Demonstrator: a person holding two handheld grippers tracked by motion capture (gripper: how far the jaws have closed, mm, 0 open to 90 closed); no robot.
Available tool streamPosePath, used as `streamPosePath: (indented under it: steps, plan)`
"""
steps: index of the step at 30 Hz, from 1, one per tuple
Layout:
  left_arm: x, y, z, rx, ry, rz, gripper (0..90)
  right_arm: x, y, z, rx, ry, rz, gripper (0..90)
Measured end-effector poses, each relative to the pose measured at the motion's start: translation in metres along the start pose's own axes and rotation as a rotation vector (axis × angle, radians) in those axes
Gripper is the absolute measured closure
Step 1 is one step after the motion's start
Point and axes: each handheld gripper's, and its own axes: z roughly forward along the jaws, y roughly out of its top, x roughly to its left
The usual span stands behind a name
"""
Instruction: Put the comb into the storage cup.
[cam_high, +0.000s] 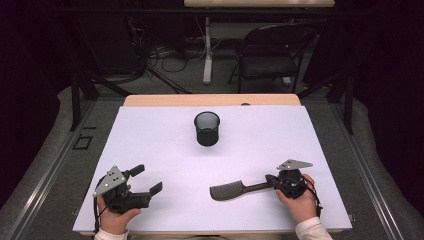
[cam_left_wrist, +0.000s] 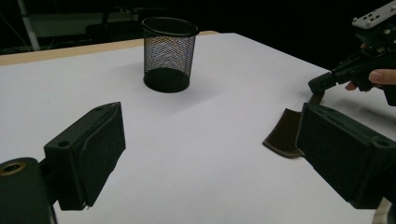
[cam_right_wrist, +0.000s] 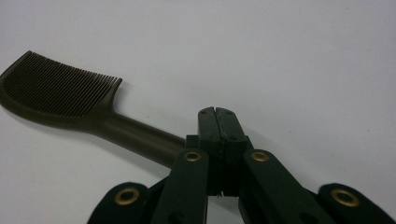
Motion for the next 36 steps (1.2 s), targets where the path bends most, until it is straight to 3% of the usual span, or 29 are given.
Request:
streamPosePath:
  steps: [36]
  plan:
    - [-0.001, 0.000, 0.000, -0.002, -0.002, 0.005, 8.3, 0.018, -0.018, -0.012, 0.079, 0.033, -0.002, 90.0]
